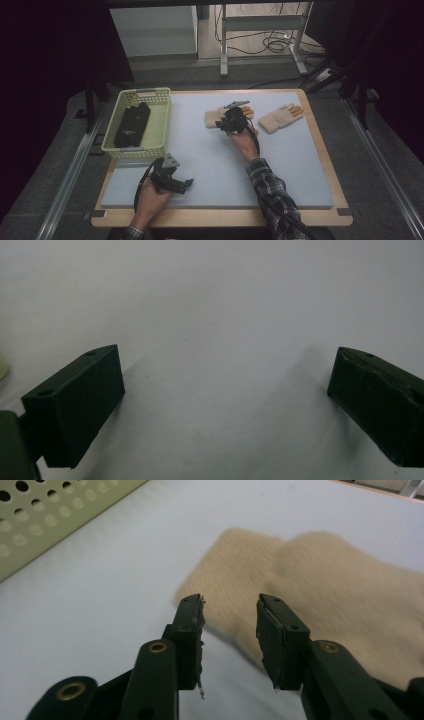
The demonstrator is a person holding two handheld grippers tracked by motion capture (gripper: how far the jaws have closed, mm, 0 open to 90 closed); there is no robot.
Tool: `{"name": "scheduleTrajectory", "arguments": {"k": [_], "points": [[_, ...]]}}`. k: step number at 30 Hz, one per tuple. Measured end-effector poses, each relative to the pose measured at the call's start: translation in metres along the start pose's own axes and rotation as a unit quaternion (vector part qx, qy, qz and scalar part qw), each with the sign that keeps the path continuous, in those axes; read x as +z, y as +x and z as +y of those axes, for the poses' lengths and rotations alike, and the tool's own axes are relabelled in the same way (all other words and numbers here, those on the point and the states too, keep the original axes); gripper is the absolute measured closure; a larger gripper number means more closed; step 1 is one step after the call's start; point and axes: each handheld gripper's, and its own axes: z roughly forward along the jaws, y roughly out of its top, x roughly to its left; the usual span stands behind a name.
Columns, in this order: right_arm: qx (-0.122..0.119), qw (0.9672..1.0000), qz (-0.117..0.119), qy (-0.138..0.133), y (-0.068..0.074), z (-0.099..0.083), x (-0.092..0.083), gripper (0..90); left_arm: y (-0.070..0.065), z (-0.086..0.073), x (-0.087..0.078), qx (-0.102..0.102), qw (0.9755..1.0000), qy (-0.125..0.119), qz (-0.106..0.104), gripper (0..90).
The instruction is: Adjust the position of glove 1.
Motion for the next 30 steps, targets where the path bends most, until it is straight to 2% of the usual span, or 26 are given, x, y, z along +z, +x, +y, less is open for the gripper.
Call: {"name": "scheduleTrajectory", "arguments": {"k": [4, 8, 10, 13, 15, 16, 19, 22, 25, 30], "points": [[-0.011, 0.9999, -0.008, 0.006, 0.007, 0.01, 0.016, 53.4, 0.0, 0.0, 0.0, -0.001, 1.0, 0.001, 0.0, 1.9], [-0.012, 0.9998, -0.006, 0.013, 0.015, 0.014, 0.034, 46.3, 0.0, 0.0, 0.0, 0.003, 1.0, 0.002, 0.0, 1.9], [-0.02, 0.9996, -0.016, 0.015, 0.019, 0.014, 0.043, 46.3, 0.0, 0.0, 0.0, 0.003, 1.0, 0.002, 0.0, 1.9], [-0.055, 0.9967, -0.055, 0.021, 0.024, 0.015, 0.049, 57.6, 0.0, 0.0, 0.0, 0.003, 1.0, 0.002, 0.0, 1.9], [-0.071, 0.9945, -0.073, 0.027, 0.028, 0.015, 0.049, 73.4, 0.0, 0.0, 0.0, 0.003, 1.0, 0.002, 0.0, 1.9], [-0.075, 0.9938, -0.077, 0.03, 0.029, 0.016, 0.048, 77.9, 0.0, 0.0, 0.0, 0.003, 1.0, 0.002, 0.0, 1.9], [-0.08, 0.9938, -0.065, 0.043, 0.028, 0.018, 0.043, 81.1, 0.0, 0.0, 0.0, 0.003, 1.0, 0.002, 0.0, 1.9], [-0.093, 0.993, -0.057, 0.047, 0.026, 0.019, 0.029, 81.2, 0.001, 0.0, 0.0, 0.003, 1.0, 0.002, 0.0, 1.9], [-0.089, 0.9948, -0.027, 0.042, 0.025, 0.018, 0.008, 81.1, 0.001, 0.0, 0.0, 0.003, 1.0, 0.002, 0.0, 1.9], [-0.102, 0.9939, 0.017, 0.038, 0.034, 0.008, -0.034, 80.5, 0.001, 0.0, 0.0, 0.004, 1.0, 0.003, 0.0, 1.9]]}}
